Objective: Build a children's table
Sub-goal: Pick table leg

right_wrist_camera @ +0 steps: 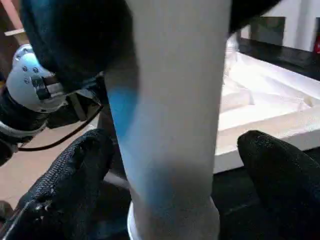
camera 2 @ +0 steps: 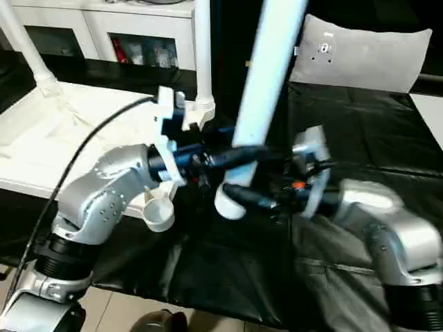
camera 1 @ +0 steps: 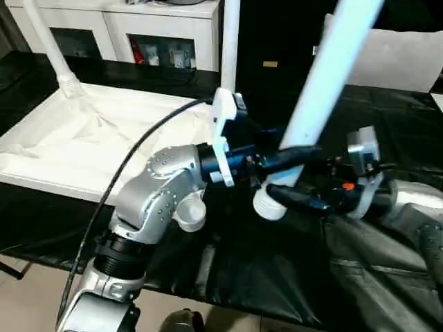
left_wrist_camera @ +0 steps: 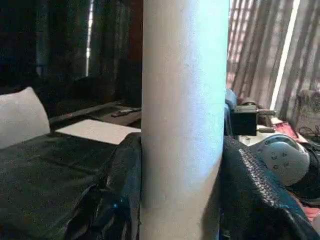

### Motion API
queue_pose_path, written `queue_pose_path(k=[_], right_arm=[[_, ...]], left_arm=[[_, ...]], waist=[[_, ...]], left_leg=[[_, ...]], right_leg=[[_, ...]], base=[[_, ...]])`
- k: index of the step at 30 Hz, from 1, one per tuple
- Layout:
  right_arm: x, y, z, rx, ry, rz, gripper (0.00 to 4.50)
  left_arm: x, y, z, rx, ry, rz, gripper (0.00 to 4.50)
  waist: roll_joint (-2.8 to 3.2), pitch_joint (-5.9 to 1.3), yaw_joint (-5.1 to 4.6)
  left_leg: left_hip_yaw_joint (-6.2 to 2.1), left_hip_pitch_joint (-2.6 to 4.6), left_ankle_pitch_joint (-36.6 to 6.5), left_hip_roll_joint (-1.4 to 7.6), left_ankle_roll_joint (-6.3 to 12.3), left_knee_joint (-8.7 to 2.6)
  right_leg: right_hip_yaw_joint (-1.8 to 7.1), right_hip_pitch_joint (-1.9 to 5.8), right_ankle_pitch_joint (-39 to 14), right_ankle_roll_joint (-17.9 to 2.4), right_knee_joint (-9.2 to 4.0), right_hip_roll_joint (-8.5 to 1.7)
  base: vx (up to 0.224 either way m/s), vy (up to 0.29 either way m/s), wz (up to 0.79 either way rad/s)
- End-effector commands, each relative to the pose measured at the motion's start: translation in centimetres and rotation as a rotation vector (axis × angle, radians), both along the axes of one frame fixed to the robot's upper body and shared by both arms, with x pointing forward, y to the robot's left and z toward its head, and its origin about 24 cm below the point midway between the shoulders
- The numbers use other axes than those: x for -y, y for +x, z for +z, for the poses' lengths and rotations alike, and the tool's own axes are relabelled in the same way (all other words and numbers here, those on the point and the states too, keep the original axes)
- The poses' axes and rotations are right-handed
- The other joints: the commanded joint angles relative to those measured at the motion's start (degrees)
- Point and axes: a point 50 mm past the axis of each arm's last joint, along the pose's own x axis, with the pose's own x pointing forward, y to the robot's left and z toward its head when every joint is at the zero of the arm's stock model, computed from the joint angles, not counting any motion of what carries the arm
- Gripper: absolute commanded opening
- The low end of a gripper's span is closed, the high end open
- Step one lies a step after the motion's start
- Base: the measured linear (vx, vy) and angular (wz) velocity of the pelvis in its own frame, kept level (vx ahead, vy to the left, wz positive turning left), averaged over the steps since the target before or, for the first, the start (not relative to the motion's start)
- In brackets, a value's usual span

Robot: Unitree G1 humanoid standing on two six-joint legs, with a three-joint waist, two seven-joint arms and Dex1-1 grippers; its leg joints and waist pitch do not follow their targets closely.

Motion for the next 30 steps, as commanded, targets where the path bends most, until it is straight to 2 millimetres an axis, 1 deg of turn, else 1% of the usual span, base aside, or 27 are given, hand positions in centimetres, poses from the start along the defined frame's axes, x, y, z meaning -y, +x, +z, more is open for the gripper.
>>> queue_pose_path(k=[1, 2, 3, 4, 5, 8, 10, 12, 13, 15, 16, 18, 21, 23, 28, 30], right_arm=[[-0.31, 0.03, 0.22, 0.014, -0.002, 0.024, 4.04], [-0.37, 0.02, 0.21, 0.012, -0.001, 0.029, 3.89], [-0.43, 0.02, 0.19, 0.010, 0.000, 0.034, 3.89], [-0.47, 0.03, 0.18, 0.008, 0.001, 0.036, 3.72], [-0.47, 0.03, 0.17, 0.008, 0.001, 0.037, 3.67], [-0.53, 0.00, 0.07, 0.001, 0.002, 0.045, 3.33], [-0.61, -0.01, -0.08, -0.006, 0.003, 0.051, 3.21], [-0.62, 0.05, -0.15, -0.009, 0.005, 0.049, 3.01], [-0.61, 0.08, -0.16, -0.010, 0.006, 0.048, 2.89], [-0.60, 0.15, -0.22, -0.014, 0.005, 0.046, 2.70], [-0.61, 0.14, -0.24, -0.016, 0.006, 0.048, 2.70], [-0.65, 0.12, -0.29, -0.019, 0.006, 0.051, 2.38], [-0.70, 0.10, -0.37, -0.024, 0.006, 0.055, 2.25], [-0.71, 0.10, -0.41, -0.026, 0.005, 0.056, 2.07], [-0.67, 0.05, -0.60, -0.033, -0.004, 0.063, 1.98], [-0.69, -0.01, -0.68, -0.035, -0.005, 0.065, 1.97]], left_arm=[[0.05, -0.39, 0.36, 0.037, -0.003, -0.014, 1.87], [0.06, -0.41, 0.35, 0.038, -0.004, -0.015, 1.87], [0.08, -0.43, 0.34, 0.039, -0.005, -0.016, 1.87], [0.09, -0.45, 0.33, 0.039, -0.005, -0.016, 1.87], [0.10, -0.46, 0.33, 0.039, -0.005, -0.016, 1.87], [0.17, -0.54, 0.34, 0.039, -0.008, -0.019, 1.87], [0.32, -0.67, 0.34, 0.040, -0.010, -0.025, 1.87], [0.45, -0.78, 0.31, 0.042, -0.011, -0.032, 1.87], [0.49, -0.79, 0.30, 0.042, -0.011, -0.033, 1.87], [0.62, -0.88, 0.30, 0.044, -0.014, -0.038, 1.87], [0.68, -0.92, 0.32, 0.044, -0.016, -0.040, 1.87], [0.77, -0.99, 0.37, 0.042, -0.022, -0.043, 1.87], [0.87, -1.13, 0.40, 0.038, -0.028, -0.049, 1.87], [0.88, -1.14, 0.37, 0.038, -0.028, -0.048, 1.87], [0.78, -0.98, 0.35, 0.040, -0.026, -0.034, 1.86], [0.78, -0.95, 0.39, 0.040, -0.028, -0.033, 1.86]], waist=[[-0.77, -4.75, 0.09], [-0.72, -4.77, 0.11], [-0.70, -4.75, 0.09], [-0.81, -4.77, 0.07], [-0.80, -4.76, 0.06], [-0.84, -4.76, 0.09], [-0.85, -4.71, 0.09], [-0.82, -4.75, 0.08], [-0.59, -4.77, 0.13], [-0.80, -4.78, 0.06], [-0.78, -4.76, 0.09], [-0.79, -4.74, 0.07], [-0.87, -4.69, 0.05], [-0.85, -4.66, 0.08], [-0.86, -4.52, 0.05], [-0.85, -4.52, 0.01]], left_leg=[[-1.53, 2.15, -10.6, 4.52, 2.91, -3.91], [-1.53, 2.17, -10.4, 4.52, 2.95, -3.88], [-1.54, 2.19, -10.5, 4.55, 2.95, -3.91], [-1.52, 2.19, -10.5, 4.51, 2.96, -3.90], [-1.52, 2.17, -10.5, 4.51, 2.95, -3.90], [-1.51, 2.20, -11.0, 4.52, 2.77, -3.89], [-1.51, 2.24, -11.8, 4.50, 2.45, -3.94], [-1.55, 2.23, -11.8, 4.53, 2.34, -3.96], [-1.57, 2.28, -12.0, 4.51, 2.25, -3.95], [-1.53, 2.23, -12.1, 4.47, 2.18, -3.92], [-1.57, 2.18, -12.1, 4.51, 2.09, -3.97], [-1.54, 2.18, -12.6, 4.48, 1.99, -3.95], [-1.55, 2.20, -12.7, 4.47, 2.04, -3.92], [-1.56, 2.22, -13.2, 4.49, 1.84, -3.91], [-1.63, 2.24, -15.0, 4.45, 0.89, -4.00], [-1.70, 2.21, -15.2, 4.46, 0.65, -4.07]], right_leg=[[1.28, 1.95, -5.6, -15.3, -3.72, -3.96], [1.27, 1.91, -5.4, -15.3, -3.69, -3.94], [1.27, 1.88, -5.4, -15.3, -3.69, -3.89], [1.26, 1.91, -5.5, -15.3, -3.67, -3.91], [1.26, 1.90, -5.7, -15.3, -3.67, -3.92], [1.28, 1.87, -6.6, -15.1, -3.74, -3.96], [1.27, 1.81, -8.0, -14.8, -3.86, -3.96], [1.28, 1.79, -8.0, -14.7, -3.84, -3.95], [1.28, 1.74, -7.9, -14.7, -3.79, -3.94], [1.30, 1.77, -7.9, -14.7, -3.87, -3.94], [1.28, 1.82, -8.0, -14.7, -3.83, -3.96], [1.28, 1.79, -8.3, -14.6, -3.87, -3.93], [1.32, 1.74, -8.7, -14.5, -3.87, -3.93], [1.33, 1.65, -9.8, -14.3, -3.92, -3.96], [1.40, 1.50, -12.9, -13.4, -4.15, -3.99], [1.37, 1.50, -13.2, -13.2, -4.13, -4.00]], base=[[0.000, 0.000, 0.00], [0.000, 0.000, 0.00], [0.000, 0.000, 0.00], [0.000, 0.000, 0.00], [0.000, 0.000, 0.00], [0.000, 0.000, 0.00], [0.000, 0.000, 0.00], [0.000, 0.000, 0.00], [0.000, 0.000, 0.00], [0.000, 0.000, 0.00], [0.000, 0.000, 0.00], [0.000, 0.000, 0.00], [0.000, 0.000, 0.00], [0.000, 0.000, 0.00], [0.000, 0.000, 0.00], [0.000, 0.000, 0.00]])
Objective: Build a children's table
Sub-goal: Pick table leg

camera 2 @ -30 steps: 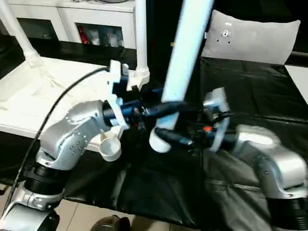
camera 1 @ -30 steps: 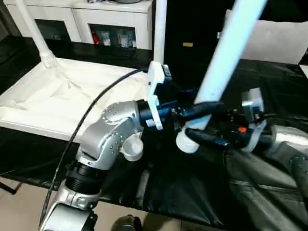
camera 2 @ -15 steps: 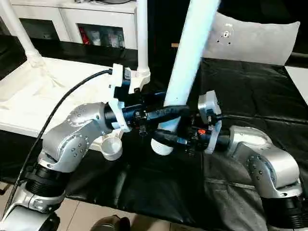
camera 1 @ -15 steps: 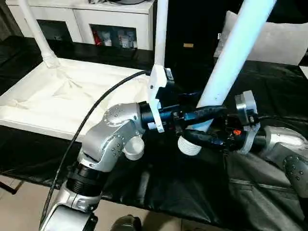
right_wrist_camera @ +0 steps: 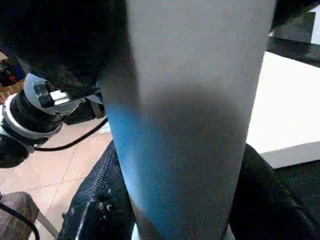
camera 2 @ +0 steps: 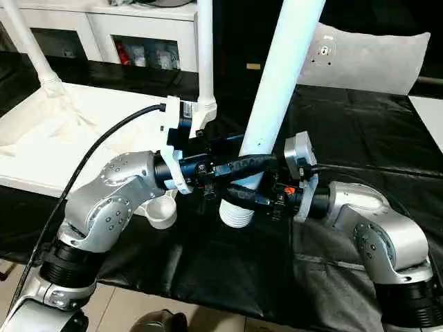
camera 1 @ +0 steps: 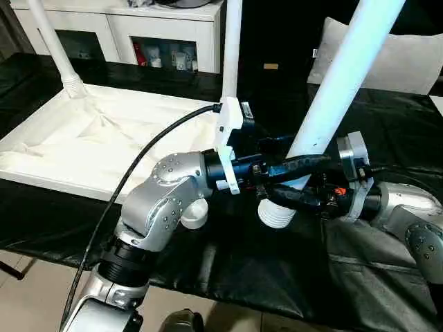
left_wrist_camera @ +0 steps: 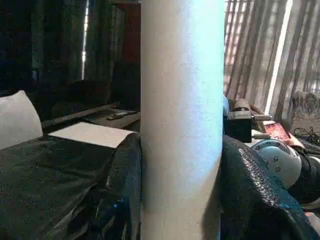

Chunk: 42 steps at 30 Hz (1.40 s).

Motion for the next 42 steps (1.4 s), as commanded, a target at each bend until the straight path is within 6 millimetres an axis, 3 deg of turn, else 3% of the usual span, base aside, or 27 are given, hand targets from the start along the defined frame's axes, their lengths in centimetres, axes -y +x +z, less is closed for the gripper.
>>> queue_pose_path(k=[1, 8, 9, 10, 19, 21, 29, 32, 36, 37, 39, 40, 42], right_arm=[[-0.1, 0.1, 0.0, -0.005, -0.015, 0.009, 1.96], [-0.3, 0.2, -0.2, -0.002, -0.013, -0.008, 1.96], [-0.4, 0.3, -0.3, -0.005, -0.015, -0.014, 1.96], [-0.4, 0.3, -0.3, -0.005, -0.016, -0.015, 1.94], [-1.0, 1.9, -1.4, -0.004, -0.054, -0.158, 1.91], [-1.3, 2.0, -1.4, -0.002, -0.050, -0.158, 1.91], [-1.8, 2.0, -1.8, -0.043, -0.020, -0.185, 1.91], [-1.9, 2.1, -1.9, -0.063, 0.022, -0.239, 1.91], [-1.6, 2.0, -1.8, -0.052, 0.056, -0.313, 1.91], [-1.3, 1.9, -1.9, -0.049, 0.064, -0.369, 1.91], [-1.1, 1.8, -1.9, -0.049, 0.069, -0.408, 1.90], [-0.8, 1.7, -1.9, -0.049, 0.070, -0.441, 1.90], [0.1, 1.7, -1.8, -0.032, 0.049, -0.601, 1.90]], left_arm=[[0.1, -0.3, 0.8, 0.049, -0.013, -0.011, 1.86], [0.3, -0.2, 0.5, -0.023, 0.020, 0.000, 1.86], [0.5, -0.5, 0.5, -0.069, 0.019, -0.024, 2.42], [0.5, -0.5, 0.5, -0.072, 0.017, -0.027, 2.56], [1.6, -2.5, 1.5, -0.112, -0.109, -0.171, 3.10], [2.0, -2.8, 1.6, -0.146, -0.148, -0.178, 3.43], [2.3, -3.1, 2.1, -0.230, -0.274, -0.199, 3.95], [1.8, -2.5, 2.5, -0.253, -0.348, -0.139, 4.32], [0.5, -1.6, 3.0, -0.274, -0.425, -0.038, 4.32], [-0.3, -1.1, 3.0, -0.274, -0.432, 0.036, 4.32], [-0.9, -0.8, 3.0, -0.272, -0.435, 0.085, 4.32], [-1.4, -0.5, 2.9, -0.269, -0.431, 0.140, 4.32], [-3.4, 0.8, 1.2, -0.321, -0.299, 0.385, 4.32]], waist=[[-0.77, -4.53, 0.04], [-0.75, -4.65, 0.05], [-0.84, -4.59, -0.01], [-0.83, -4.55, 0.01], [-0.66, -4.41, -0.20], [-0.49, -4.47, -0.18], [-0.73, -4.40, -0.11], [-0.75, -4.22, -0.32], [-0.74, -4.18, -0.20], [-0.33, -3.97, -0.14], [-0.55, -4.00, -0.27], [-0.62, -4.05, -0.30], [-0.14, -3.86, -0.51]], left_leg=[[-1.72, 2.20, -15.6, 4.44, 0.33, -4.46], [-1.72, 2.18, -15.0, 4.39, 0.28, -4.34], [-1.67, 2.08, -14.8, 4.28, 0.44, -4.27], [-1.68, 2.08, -14.6, 4.22, 0.57, -4.24], [-1.74, 2.17, -16.8, 4.28, -0.43, -4.50], [-1.78, 2.20, -16.9, 4.38, -0.52, -4.53], [-1.69, 2.07, -16.7, 4.22, -0.26, -4.54], [-1.72, 2.01, -17.3, 4.27, -0.55, -4.65], [-1.72, 2.24, -18.6, 4.25, -1.46, -4.75], [-1.73, 2.22, -19.4, 4.26, -1.82, -4.86], [-1.89, 1.97, -19.8, 4.15, -2.14, -5.07], [-1.90, 2.05, -19.9, 4.09, -2.21, -5.03], [-2.11, 2.01, -20.1, 4.10, -3.27, -5.28]], right_leg=[[1.38, 1.44, -13.4, -12.8, -4.63, -3.89], [1.35, 1.47, -11.7, -13.3, -4.32, -3.88], [1.35, 1.46, -11.9, -13.5, -4.38, -3.85], [1.33, 1.42, -12.3, -13.6, -4.43, -3.87], [1.39, 1.24, -14.3, -12.7, -4.60, -3.75], [1.38, 1.29, -13.8, -12.6, -4.52, -3.73], [1.45, 1.29, -14.2, -12.2, -4.80, -3.72], [1.44, 1.17, -15.5, -11.9, -4.92, -3.68], [1.47, 0.95, -17.1, -11.3, -5.16, -3.63], [1.53, 0.77, -17.3, -10.7, -5.31, -3.53], [1.45, 1.03, -17.6, -9.6, -5.23, -3.49], [1.42, 0.98, -18.1, -9.3, -5.32, -3.49], [1.46, 0.69, -18.1, -7.4, -5.24, -3.22]], base=[[0.000, 0.000, 0.00], [0.000, 0.000, 0.00], [0.000, 0.000, 0.00], [0.000, 0.000, 0.00], [0.000, 0.000, 0.00], [0.000, 0.000, 0.00], [0.000, 0.000, 0.00], [0.000, 0.000, 0.00], [0.000, 0.000, 0.00], [0.000, 0.000, 0.00], [0.000, 0.000, 0.00], [0.000, 0.000, 0.00], [0.000, 0.000, 0.00]])
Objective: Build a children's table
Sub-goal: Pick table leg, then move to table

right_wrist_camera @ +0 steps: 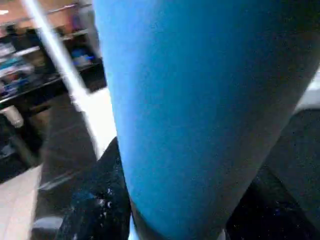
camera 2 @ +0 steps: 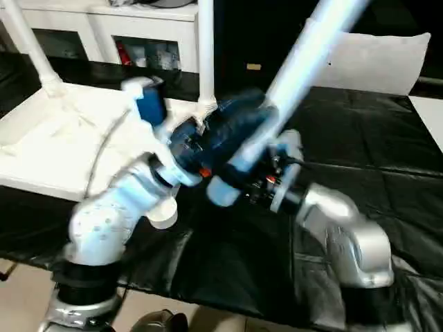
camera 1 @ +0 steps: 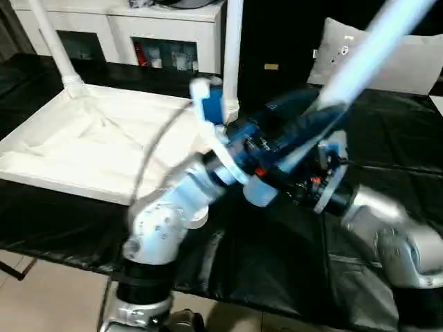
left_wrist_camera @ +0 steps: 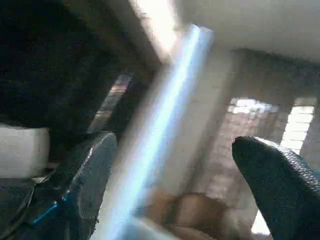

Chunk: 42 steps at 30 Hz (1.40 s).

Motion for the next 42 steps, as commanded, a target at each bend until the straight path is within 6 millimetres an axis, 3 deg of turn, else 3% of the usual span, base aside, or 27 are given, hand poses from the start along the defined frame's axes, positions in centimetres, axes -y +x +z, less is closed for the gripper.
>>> queue_pose_path(k=[1, 5, 8, 10, 13, 16, 20, 26, 28, 29, 30, 31, 32, 33, 34, 35, 36, 37, 38, 39, 40, 41, 42], right_arm=[[1.1, 0.2, 1.2, 0.053, -0.034, -0.151, 1.90], [1.9, 0.4, 0.8, 0.024, -0.072, -0.372, 1.90], [2.7, 0.5, 0.3, -0.033, -0.130, -0.549, 1.90], [3.3, 0.5, 0.0, -0.094, -0.204, -0.660, 1.90], [3.0, 0.5, 0.7, -0.034, -0.218, -0.669, 1.90], [2.1, 0.3, 0.7, -0.010, -0.090, -0.576, 1.90], [2.0, -0.2, 0.6, 0.037, -0.169, -0.648, 1.90], [1.3, -0.1, 0.0, 0.085, -0.228, -0.623, 1.90], [1.2, -0.2, -0.1, 0.089, -0.229, -0.619, 1.90], [1.2, -0.2, -0.2, 0.087, -0.227, -0.617, 1.90], [1.1, -0.3, -0.4, 0.070, -0.208, -0.612, 1.90], [1.1, -0.3, -0.4, 0.070, -0.208, -0.612, 1.90], [1.1, -0.4, -0.6, 0.071, -0.214, -0.612, 1.90], [1.0, -0.4, -0.7, 0.080, -0.231, -0.609, 1.90], [1.0, -0.4, -0.7, 0.084, -0.237, -0.606, 1.90], [0.9, -0.5, -0.8, 0.086, -0.239, -0.603, 1.90], [0.8, -0.5, -0.8, 0.086, -0.236, -0.603, 1.90], [0.8, -0.5, -0.8, 0.087, -0.226, -0.604, 1.90], [0.7, -0.5, -0.8, 0.087, -0.225, -0.604, 1.90], [0.7, -0.5, -0.9, 0.090, -0.226, -0.603, 1.90], [0.6, -0.5, -0.9, 0.091, -0.227, -0.601, 1.90], [0.6, -0.5, -1.0, 0.092, -0.228, -0.598, 1.90], [0.5, -0.5, -1.0, 0.091, -0.230, -0.595, 1.90]], left_arm=[[-1.8, 1.0, -1.4, -0.079, 0.133, 0.184, 4.32], [-4.7, 1.6, -3.3, -0.129, 0.305, 0.410, 4.32], [-7.0, 2.1, -4.7, -0.204, 0.462, 0.641, 4.32], [-8.3, 2.1, -5.1, -0.231, 0.490, 0.747, 4.32], [-9.3, 1.9, -5.5, -0.229, 0.510, 0.808, 4.32], [-9.6, 1.4, -6.2, -0.186, 0.549, 0.855, 4.32], [-9.6, 0.8, -8.0, -0.243, 0.590, 0.892, 4.32], [-8.8, 0.7, -7.9, -0.178, 0.588, 0.916, 4.32], [-8.7, 0.7, -8.0, -0.172, 0.602, 0.917, 4.32], [-8.7, 0.7, -8.1, -0.169, 0.609, 0.917, 4.32], [-8.6, 0.7, -8.1, -0.163, 0.619, 0.913, 4.32], [-8.6, 0.7, -8.1, -0.163, 0.619, 0.913, 4.32], [-8.5, 0.7, -8.1, -0.157, 0.624, 0.915, 4.32], [-8.5, 0.8, -8.1, -0.154, 0.626, 0.917, 4.32], [-8.5, 0.8, -8.1, -0.152, 0.625, 0.918, 4.32], [-8.5, 0.8, -8.1, -0.151, 0.625, 0.918, 4.32], [-8.5, 0.8, -8.1, -0.151, 0.624, 0.918, 4.32], [-8.4, 0.8, -8.2, -0.149, 0.624, 0.919, 4.32], [-8.4, 0.8, -8.2, -0.149, 0.624, 0.919, 4.32], [-8.4, 0.8, -8.2, -0.147, 0.623, 0.919, 4.32], [-8.4, 0.8, -8.2, -0.147, 0.623, 0.918, 4.32], [-8.4, 0.8, -8.3, -0.147, 0.624, 0.917, 4.32], [-8.3, 0.8, -8.3, -0.146, 0.624, 0.916, 4.32]], waist=[[-0.30, -3.76, -0.22], [0.45, -3.71, -1.11], [0.47, -4.06, -1.20], [0.61, -4.00, -1.30], [1.07, -3.97, -1.29], [0.99, -3.91, -1.23], [0.80, -4.02, -1.05], [0.33, -3.69, -1.23], [-0.04, -3.78, -0.92], [0.10, -4.03, -0.57], [-1.00, -4.01, 0.07], [-1.12, -4.21, 1.26], [-1.03, -4.23, 1.79], [-0.79, -4.11, 1.83], [-1.45, -3.80, 1.88], [0.27, -4.78, 0.76], [1.15, -5.38, -1.36], [2.15, -5.15, -2.67], [2.68, -4.95, -3.29], [2.75, -4.75, -3.55], [2.23, -4.50, -3.59], [1.29, -4.35, -3.31], [-1.56, -4.80, -2.82]], left_leg=[[-2.20, 2.06, -20.4, 3.97, -3.37, -5.19], [-2.37, 2.27, -21.4, 3.75, -4.78, -5.49], [-2.28, 2.46, -20.8, 3.75, -5.11, -5.54], [-2.32, 2.19, -19.5, 3.62, -5.07, -5.61], [-2.26, 2.24, -20.2, 3.58, -5.88, -5.66], [-2.21, 2.12, -20.9, 3.78, -4.70, -5.68], [-2.08, 2.09, -19.1, 3.89, -4.67, -5.75], [-2.08, 2.21, -23.2, 3.80, -4.77, -5.91], [-1.56, 1.57, -21.3, 3.32, -1.45, -5.27], [-0.33, 2.74, -18.3, 3.48, -0.27, -3.24], [0.33, 2.79, -16.9, 2.78, -1.34, -1.05], [-0.24, 1.54, -14.5, 2.59, 0.17, -0.24], [-0.46, 1.60, -14.0, 2.52, 1.17, 0.31], [-1.08, 1.49, -13.6, 2.59, 2.02, 0.07], [-2.74, -1.41, -12.2, 2.55, 6.65, -1.83], [-2.01, 0.87, -11.3, 2.68, 11.11, -3.59], [-1.77, 4.04, -9.5, 2.11, 15.75, -4.57], [-1.89, 4.54, -6.5, 2.48, 19.67, -5.84], [-1.49, 4.24, -4.6, 2.66, 20.61, -6.85], [-1.40, 3.68, -1.9, 4.00, 21.33, -7.91], [-1.82, 3.60, -1.5, 4.97, 21.75, -7.84], [-1.78, 3.99, -4.2, 5.64, 19.92, -7.60], [-0.66, 2.85, -14.1, 3.77, 12.06, -6.38]], right_leg=[[1.46, 0.80, -18.5, -7.0, -5.37, -3.21], [1.40, 0.40, -20.9, -5.0, -5.78, -3.03], [1.41, 0.29, -17.8, -5.3, -5.65, -2.80], [1.35, 0.50, -15.9, -5.2, -5.43, -2.60], [1.36, 0.32, -14.3, -4.7, -5.54, -2.63], [1.55, 0.37, -13.8, -4.0, -5.77, -3.00], [1.48, 0.37, -12.4, -4.8, -5.52, -2.84], [1.71, 0.08, -19.3, -3.3, -6.32, -3.22], [2.56, 0.53, -22.4, -3.4, -7.05, -4.91], [5.00, -0.46, -25.3, -2.4, -8.46, -5.62], [8.14, -0.35, -29.4, 0.0, -9.20, -5.27], [10.79, 0.69, -30.6, 1.7, -9.33, -6.03], [11.78, 0.48, -30.9, 2.3, -9.59, -6.17], [12.13, 0.22, -30.0, 2.3, -9.31, -5.17], [8.89, 1.66, -26.2, 0.7, -8.05, -6.52], [5.89, -0.37, -22.6, -0.6, -7.18, -3.87], [2.29, -2.36, -16.1, -1.2, -4.94, -0.06], [-1.30, -3.25, -11.7, -1.4, -1.77, 2.21], [-2.94, -3.53, -10.4, -0.8, 1.33, 3.05], [-4.81, -3.50, -8.6, 1.5, 5.49, 2.50], [-4.88, -3.43, -7.7, 2.4, 5.79, 1.53], [-4.22, -3.32, -6.0, 2.7, 4.72, -0.48], [-0.82, -1.58, -5.4, 3.7, 0.19, -5.33]], base=[[0.000, 0.000, 0.00], [0.000, 0.000, 0.00], [0.000, 0.000, 0.00], [0.000, 0.000, 0.00], [0.000, 0.000, 0.00], [0.000, 0.000, 0.00], [0.000, 0.000, 0.00], [0.000, 0.000, 0.00], [0.000, 0.000, 0.00], [0.000, 0.000, 0.00], [-0.005, 0.063, -0.36], [-0.005, 0.063, -0.36], [0.027, 0.110, -0.52], [0.003, 0.068, -0.25], [0.015, 0.162, -0.47], [0.012, 0.192, -0.16], [0.011, 0.295, -0.13], [-0.001, 0.202, 0.09], [-0.020, 0.187, 0.12], [-0.047, 0.128, 0.08], [-0.047, 0.128, 0.08], [-0.068, 0.078, -0.09], [-0.101, 0.104, 0.00]])
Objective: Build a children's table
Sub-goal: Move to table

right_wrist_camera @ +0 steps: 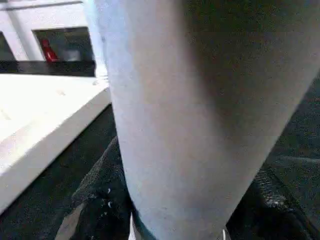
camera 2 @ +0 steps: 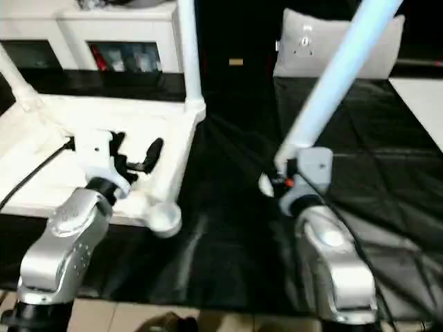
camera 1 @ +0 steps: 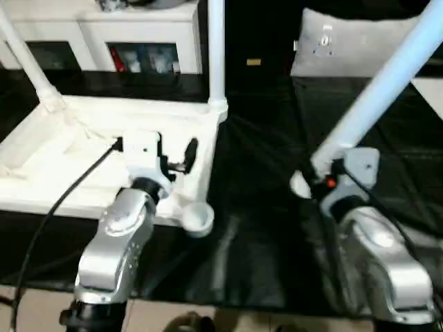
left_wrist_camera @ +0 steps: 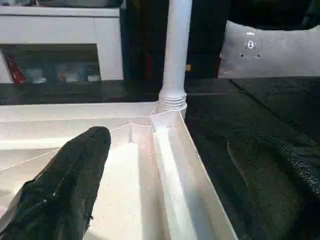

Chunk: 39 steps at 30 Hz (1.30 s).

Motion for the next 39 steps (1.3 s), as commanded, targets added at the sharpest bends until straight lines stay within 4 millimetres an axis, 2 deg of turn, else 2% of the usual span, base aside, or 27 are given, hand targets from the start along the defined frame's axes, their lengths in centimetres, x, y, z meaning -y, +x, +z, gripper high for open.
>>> queue_pose_path(k=[1, 2, 3, 4, 5, 6, 7, 8, 9, 11, 12, 13, 14, 15, 16, 17, 18, 19, 20, 21, 22, 25, 26, 28, 30, 34, 39], right_arm=[[0.0, 0.0, 0.0, 0.007, -0.003, 0.002, 1.90], [-0.1, 0.1, -0.1, 0.008, -0.003, 0.005, 1.90], [-0.1, 0.1, -0.1, 0.009, -0.004, 0.008, 1.90], [-0.2, 0.1, -0.1, 0.009, -0.005, 0.012, 1.90], [-0.3, 0.1, -0.1, 0.010, -0.006, 0.018, 1.90], [-0.4, 0.1, -0.1, 0.010, -0.006, 0.020, 1.90], [-0.4, 0.1, -0.2, 0.009, -0.007, 0.021, 1.90], [-0.4, 0.1, -0.2, 0.009, -0.007, 0.022, 1.90], [-0.4, 0.1, -0.2, 0.007, -0.011, 0.025, 1.90], [-0.5, 0.0, -0.3, 0.006, -0.016, 0.030, 1.90], [-0.5, 0.0, -0.3, 0.007, -0.017, 0.032, 1.90], [-0.4, 0.0, -0.3, 0.007, -0.017, 0.033, 1.90], [-0.4, 0.0, -0.3, 0.007, -0.017, 0.034, 1.90], [-0.3, 0.0, -0.2, 0.008, -0.013, 0.038, 1.90], [-0.3, 0.0, -0.2, 0.008, -0.012, 0.041, 1.90], [-0.2, 0.1, -0.1, 0.010, -0.013, 0.044, 1.90], [-0.1, 0.1, -0.1, 0.013, -0.016, 0.045, 1.90], [-0.1, 0.1, 0.0, 0.011, -0.008, 0.051, 1.90], [0.0, 0.1, 0.0, 0.010, -0.001, 0.055, 1.90], [0.0, 0.1, 0.0, 0.010, -0.002, 0.063, 1.90], [0.0, 0.1, 0.0, 0.009, -0.001, 0.069, 1.90], [0.1, 0.0, 0.0, 0.003, 0.012, 0.082, 1.90], [0.0, 0.0, 0.0, 0.003, 0.013, 0.087, 1.90], [-0.1, 0.0, 0.1, 0.003, 0.013, 0.097, 1.90], [-0.1, 0.1, 0.1, 0.004, 0.013, 0.101, 1.90], [-0.2, 0.1, 0.1, 0.004, 0.016, 0.112, 1.90], [-0.1, 0.2, 0.2, 0.002, 0.009, 0.117, 1.90]], left_arm=[[0.2, 0.1, 0.1, 0.009, 0.014, -0.009, 4.32], [0.2, 0.1, 0.1, 0.010, 0.014, -0.009, 4.32], [0.2, 0.1, 0.1, 0.011, 0.014, -0.008, 4.32], [0.2, 0.1, 0.0, 0.011, 0.014, -0.008, 4.32], [0.2, 0.1, 0.0, 0.010, 0.015, -0.008, 4.32], [0.2, 0.1, 0.0, 0.010, 0.015, -0.008, 4.32], [0.3, 0.1, 0.0, 0.009, 0.015, -0.008, 4.32], [0.3, 0.1, 0.0, 0.009, 0.015, -0.008, 4.32], [0.3, 0.1, 0.0, 0.009, 0.015, -0.009, 4.32], [0.3, 0.1, -0.1, 0.007, 0.016, -0.011, 4.32], [0.4, 0.1, -0.1, 0.005, 0.016, -0.012, 4.32], [0.4, 0.1, -0.2, 0.001, 0.016, -0.013, 4.32], [0.4, 0.0, -0.3, -0.005, 0.015, -0.012, 4.32], [0.3, 0.0, -0.6, -0.016, 0.015, -0.009, 4.32], [0.3, -0.1, -0.8, -0.019, 0.016, -0.008, 4.32], [0.2, -0.1, -1.0, -0.025, 0.018, -0.003, 4.32], [0.2, -0.2, -1.2, -0.036, 0.021, 0.005, 4.32], [0.0, -0.2, -1.3, -0.036, 0.018, 0.026, 4.32], [-0.1, -0.2, -1.4, -0.034, 0.016, 0.041, 4.32], [-0.1, -0.2, -1.4, -0.030, 0.013, 0.042, 4.32], [-0.2, -0.3, -1.4, -0.027, 0.015, 0.035, 4.32], [-0.1, -0.4, -1.2, -0.014, 0.015, 0.013, 4.32], [-0.1, -0.4, -1.2, -0.012, 0.009, 0.012, 4.32], [-0.1, -0.5, -1.2, -0.015, 0.007, 0.011, 4.32], [-0.1, -0.5, -1.3, -0.017, 0.008, 0.013, 4.32], [0.1, -0.5, -1.4, -0.018, 0.009, 0.003, 4.32], [0.3, -0.5, -1.4, -0.017, 0.013, -0.006, 4.32]], waist=[[-3.62, -3.44, 2.06], [-1.52, -3.70, 1.20], [-2.80, -2.15, 0.06], [-1.63, -2.20, 0.73], [-2.38, -1.37, -0.02], [-0.67, -1.89, -0.02], [1.70, -2.25, -3.08], [2.14, -2.11, -4.70], [3.71, -2.56, -4.83], [3.08, -1.77, -4.90], [1.91, -1.78, -4.26], [-0.43, -2.49, -3.86], [-2.30, -2.60, -2.86], [-2.90, -2.91, -1.11], [-1.97, -3.12, -1.81], [-2.07, -2.06, -1.35], [-1.01, -2.05, -1.04], [-0.20, -2.23, -1.38], [2.19, -2.97, -2.53], [2.66, -2.98, -3.61], [3.36, -3.12, -3.23], [1.45, -1.53, -2.84], [1.20, -1.47, -2.74], [-0.06, -2.06, -2.36], [-0.57, -2.54, -1.37], [-1.23, -2.47, -1.33], [-0.86, -3.20, -0.85]], left_leg=[[-8.88, -0.76, -15.4, 4.64, -1.40, 9.14], [-12.41, -2.50, -12.8, 4.05, -5.92, 12.64], [-13.30, -4.29, -11.3, 2.35, -13.31, 13.84], [-13.05, -2.72, -12.1, 2.86, -14.45, 12.12], [-12.04, 0.27, -12.6, 3.78, -12.18, 8.41], [-11.00, 2.88, -11.5, 4.49, -6.56, 2.47], [-12.04, 4.86, -21.8, 5.91, -1.64, -3.01], [-13.25, 5.07, -23.7, 6.24, 0.91, -5.15], [-13.33, 7.30, -23.1, 6.24, 4.03, -6.79], [-13.29, 7.22, -20.5, 7.16, 8.82, -7.13], [-12.60, 7.19, -23.7, 7.80, 7.53, -8.13], [-12.45, 6.68, -27.7, 7.08, 2.98, -8.00], [-11.28, 4.51, -28.5, 6.11, -0.79, -5.60], [-12.26, 1.66, -17.1, 3.13, -5.42, 9.91], [-14.09, -0.33, -12.5, 2.95, -7.63, 11.46], [-14.10, -1.44, -8.2, 3.68, -10.43, 9.57], [-12.93, 0.75, -6.8, 4.61, -10.16, 3.00], [-12.10, 1.81, -6.8, 4.57, -9.95, -0.23], [-14.31, 4.98, -10.9, 8.93, -7.66, -3.49], [-15.72, 4.41, -15.9, 10.00, -10.58, -4.98], [-15.56, 4.80, -18.3, 9.52, -12.21, -5.00], [-13.10, 4.57, -40.4, 7.21, -17.35, -5.88], [-12.66, 4.76, -41.8, 6.91, -17.31, -5.66], [-11.56, 4.12, -36.7, 6.41, -14.97, -5.33], [-10.16, 3.23, -23.5, 6.72, -10.94, -5.36], [-9.24, 2.12, -22.9, 6.76, -8.93, -5.45], [-7.77, 1.83, -12.5, 7.36, -6.09, -5.14]], right_leg=[[11.74, 1.89, -11.4, 3.5, -12.87, -19.18], [12.52, 2.59, -16.4, 2.1, -12.90, -20.36], [4.91, 4.05, -27.4, 2.7, -12.22, -15.35], [4.95, 4.22, -29.6, -1.1, -12.44, -14.29], [2.50, 4.35, -34.1, -7.2, -13.38, -12.14], [1.67, 4.67, -33.6, -11.3, -13.15, -8.52], [-1.71, 2.40, -24.6, -8.8, -7.60, -0.58], [-2.52, 2.89, -16.4, -7.3, -4.04, 1.31], [-2.98, 0.94, -6.5, -5.4, 0.70, 2.51], [-3.04, 0.55, -3.1, -3.8, 0.96, 1.68], [-2.55, 1.43, -2.2, -2.7, 0.08, 0.54], [0.28, 2.94, -4.2, -1.3, -3.05, -2.48], [4.42, 4.65, -10.9, 0.4, -6.25, -7.09], [12.83, 4.46, -25.1, -2.6, -14.42, -17.74], [12.12, 6.27, -27.2, -3.6, -13.27, -17.34], [7.40, 6.99, -26.2, -8.0, -12.23, -13.25], [3.31, 5.83, -20.2, -13.4, -10.76, -6.77], [1.55, 5.27, -18.0, -14.0, -9.57, -3.08], [1.55, 2.41, -9.5, -10.8, -6.04, 1.60], [1.83, 3.45, -1.0, -8.9, -4.21, 0.92], [1.64, 3.07, 1.2, -8.0, -4.52, 0.92], [2.23, 3.12, -7.5, -3.7, -9.17, -1.92], [2.43, 2.83, -11.5, -3.2, -9.72, -2.23], [2.87, 3.48, -15.5, -3.2, -10.56, -3.24], [3.27, 3.86, -9.7, -4.3, -10.62, -3.62], [3.30, 3.74, -15.7, -5.5, -10.90, -3.84], [2.95, 3.84, -5.1, -7.8, -10.25, -3.37]], base=[[-0.101, 0.104, 0.00], [-0.106, 0.132, -0.12], [-0.084, 0.181, -0.32], [-0.084, 0.181, -0.32], [-0.076, 0.230, -0.14], [-0.103, 0.230, 0.10], [-0.103, 0.230, 0.10], [-0.119, 0.284, 0.13], [-0.087, 0.278, 0.04], [-0.081, 0.240, 0.04], [-0.086, 0.167, -0.07], [-0.086, 0.167, -0.07], [-0.092, 0.160, 0.02], [-0.065, 0.161, -0.06], [-0.065, 0.161, -0.06], [-0.043, 0.159, -0.24], [-0.026, 0.080, -0.11], [-0.052, 0.187, -0.01], [-0.069, 0.189, 0.17], [-0.100, 0.283, 0.21], [-0.074, 0.176, 0.11], [-0.048, 0.108, 0.09], [0.000, 0.000, 0.00], [0.000, 0.000, 0.00], [-0.009, -0.029, 0.03], [0.001, -0.042, -0.01], [0.031, -0.049, -0.01]])
